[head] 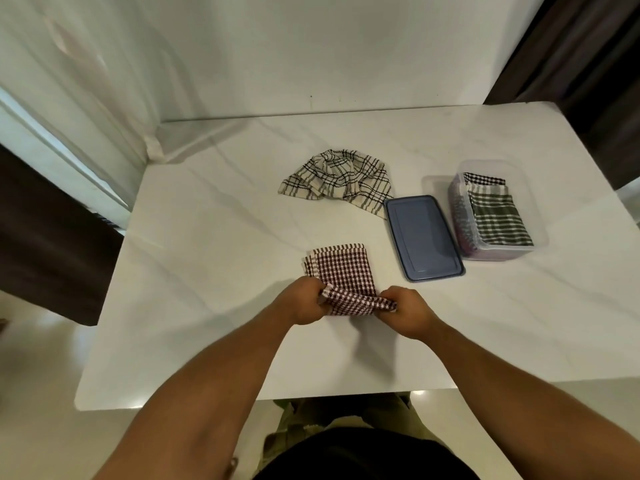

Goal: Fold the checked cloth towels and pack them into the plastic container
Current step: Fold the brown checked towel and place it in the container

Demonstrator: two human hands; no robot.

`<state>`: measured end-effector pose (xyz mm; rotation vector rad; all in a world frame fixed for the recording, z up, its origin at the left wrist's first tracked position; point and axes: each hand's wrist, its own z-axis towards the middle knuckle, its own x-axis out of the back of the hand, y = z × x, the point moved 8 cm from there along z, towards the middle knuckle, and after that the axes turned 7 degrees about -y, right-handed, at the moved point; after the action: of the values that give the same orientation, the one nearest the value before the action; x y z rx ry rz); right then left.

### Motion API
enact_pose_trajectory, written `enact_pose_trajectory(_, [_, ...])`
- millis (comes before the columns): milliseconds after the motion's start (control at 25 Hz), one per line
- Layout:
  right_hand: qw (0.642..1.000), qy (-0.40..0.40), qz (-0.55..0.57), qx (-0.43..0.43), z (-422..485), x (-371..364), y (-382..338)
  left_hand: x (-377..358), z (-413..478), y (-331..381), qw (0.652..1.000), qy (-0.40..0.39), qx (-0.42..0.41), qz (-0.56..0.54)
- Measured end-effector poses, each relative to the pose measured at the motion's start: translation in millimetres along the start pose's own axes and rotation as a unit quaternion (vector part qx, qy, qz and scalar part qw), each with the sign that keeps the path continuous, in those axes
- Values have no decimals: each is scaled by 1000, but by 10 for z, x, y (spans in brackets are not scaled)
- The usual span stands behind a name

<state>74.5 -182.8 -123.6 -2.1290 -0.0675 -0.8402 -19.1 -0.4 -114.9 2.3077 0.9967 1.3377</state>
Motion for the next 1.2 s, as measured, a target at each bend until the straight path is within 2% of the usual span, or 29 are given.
enact_pose_trajectory(80, [998,43,22,44,-27,73,-76,0,-9,22,998,16,-20,-53])
enact_pose_trajectory(160, [996,32,41,69,-24,83,-131,13,-3,4,994,33,-8,-105])
enact_pose_trajectory(360, [997,-11,-70,-9,103,70,-49,-50,47,-75,982,48,33,-181])
enact_pose_trajectory(560, [995,-4,63,-73,235,55,185,-178,162,-156,973,44,60,-220])
enact_pose_trajectory(720, [983,54,144,-96,350,137,310,-273,264,-269,931,59,133,-333])
enact_pose_trajectory(880, [975,93,169,-107,454,222,287,-255,326,-364,929,85,165,-320])
enact_pose_trajectory(1200, [988,93,72,-96,633,206,197,-231,422,-395,943,89,200,-251])
